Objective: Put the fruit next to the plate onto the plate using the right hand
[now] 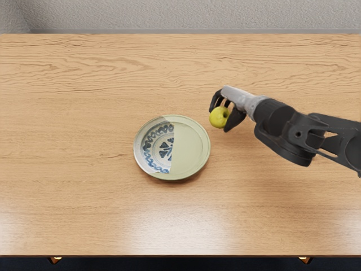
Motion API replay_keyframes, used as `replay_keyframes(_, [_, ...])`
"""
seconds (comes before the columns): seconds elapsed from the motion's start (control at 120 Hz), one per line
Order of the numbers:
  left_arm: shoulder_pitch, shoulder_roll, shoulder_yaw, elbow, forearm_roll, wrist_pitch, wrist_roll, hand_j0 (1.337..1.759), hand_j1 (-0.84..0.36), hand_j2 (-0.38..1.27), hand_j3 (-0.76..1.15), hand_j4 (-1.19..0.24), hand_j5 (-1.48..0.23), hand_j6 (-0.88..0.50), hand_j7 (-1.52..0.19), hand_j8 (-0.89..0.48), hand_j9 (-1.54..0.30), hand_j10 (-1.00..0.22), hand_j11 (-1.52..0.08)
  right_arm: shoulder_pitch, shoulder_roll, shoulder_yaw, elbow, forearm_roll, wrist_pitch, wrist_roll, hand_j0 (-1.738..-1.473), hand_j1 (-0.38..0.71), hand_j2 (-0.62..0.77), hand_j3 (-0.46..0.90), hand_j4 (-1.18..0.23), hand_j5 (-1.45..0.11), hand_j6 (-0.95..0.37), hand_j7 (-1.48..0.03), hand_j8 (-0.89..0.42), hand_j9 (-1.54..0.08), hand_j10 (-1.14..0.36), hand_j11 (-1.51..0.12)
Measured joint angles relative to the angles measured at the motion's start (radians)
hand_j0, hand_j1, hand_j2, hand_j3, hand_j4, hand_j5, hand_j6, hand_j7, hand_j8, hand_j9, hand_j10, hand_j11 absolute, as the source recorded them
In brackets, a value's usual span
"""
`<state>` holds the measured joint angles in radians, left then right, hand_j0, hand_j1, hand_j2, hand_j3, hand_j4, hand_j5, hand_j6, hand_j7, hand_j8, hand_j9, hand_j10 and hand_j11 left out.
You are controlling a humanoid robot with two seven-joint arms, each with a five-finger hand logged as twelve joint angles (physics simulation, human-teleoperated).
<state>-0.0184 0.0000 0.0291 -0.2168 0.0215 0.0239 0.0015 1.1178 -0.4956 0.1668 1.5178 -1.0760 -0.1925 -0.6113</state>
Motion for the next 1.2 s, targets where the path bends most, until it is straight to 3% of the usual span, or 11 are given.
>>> replay_keyframes(0.467, [0.0,0.0,0.0,0.0,0.0,0.0,0.0,1.658,0.35,0.0,0.0,0.0,0.0,0.0,0.0,0.0,0.0,0.0,0.0,-0.001,0.146,0.015,0.01,0.003,-0.002,0.0,-1.658,0.36,0.4,0.0,-0.55,-0.99,-0.33,-0.94,-0.39,-0.95,-0.71,-0.94])
replay_keyframes(0.75, [0.0,0.0,0.0,0.0,0.0,0.0,0.0,1.658,0.35,0.0,0.0,0.0,0.0,0.0,0.0,0.0,0.0,0.0,0.0,-0.07,0.19,0.012,0.001,0.002,-0.004,0.0,-1.658,0.4,0.51,0.0,-0.56,-0.98,-0.33,-0.93,-0.4,-0.94,-0.7,-0.94])
replay_keyframes(0.85, [0.0,0.0,0.0,0.0,0.0,0.0,0.0,1.658,0.35,0.0,0.0,0.0,0.0,0.0,0.0,0.0,0.0,0.0,0.0,-0.104,0.206,0.055,0.0,-0.001,-0.003,0.0,-1.658,0.13,0.31,0.0,-0.36,-0.63,-0.23,-0.6,-0.27,-0.6,-0.45,-0.6])
replay_keyframes(0.942, [0.0,0.0,0.0,0.0,0.0,0.0,0.0,1.658,0.35,0.0,0.0,0.0,0.0,0.0,0.0,0.0,0.0,0.0,0.0,-0.126,0.209,0.103,-0.001,0.001,0.001,0.0,-1.658,-0.04,0.2,0.0,-0.24,-0.41,-0.15,-0.39,-0.17,-0.39,-0.29,-0.39])
replay_keyframes(1.033, [0.0,0.0,0.0,0.0,0.0,0.0,0.0,1.658,0.35,0.0,0.0,0.0,0.0,0.0,0.0,0.0,0.0,0.0,0.0,-0.13,0.177,0.198,-0.001,0.117,0.082,0.0,-1.658,-0.14,0.13,0.0,-0.15,-0.27,-0.1,-0.25,-0.12,-0.25,-0.19,-0.25])
replay_keyframes(1.2, [0.0,0.0,0.0,0.0,0.0,0.0,0.0,1.658,0.35,0.0,0.0,0.0,0.0,0.0,0.0,0.0,0.0,0.0,0.0,-0.135,0.02,0.376,-0.002,0.381,0.373,0.004,-1.658,-0.25,0.06,0.0,-0.08,-0.13,-0.05,-0.12,-0.06,-0.12,-0.09,-0.12])
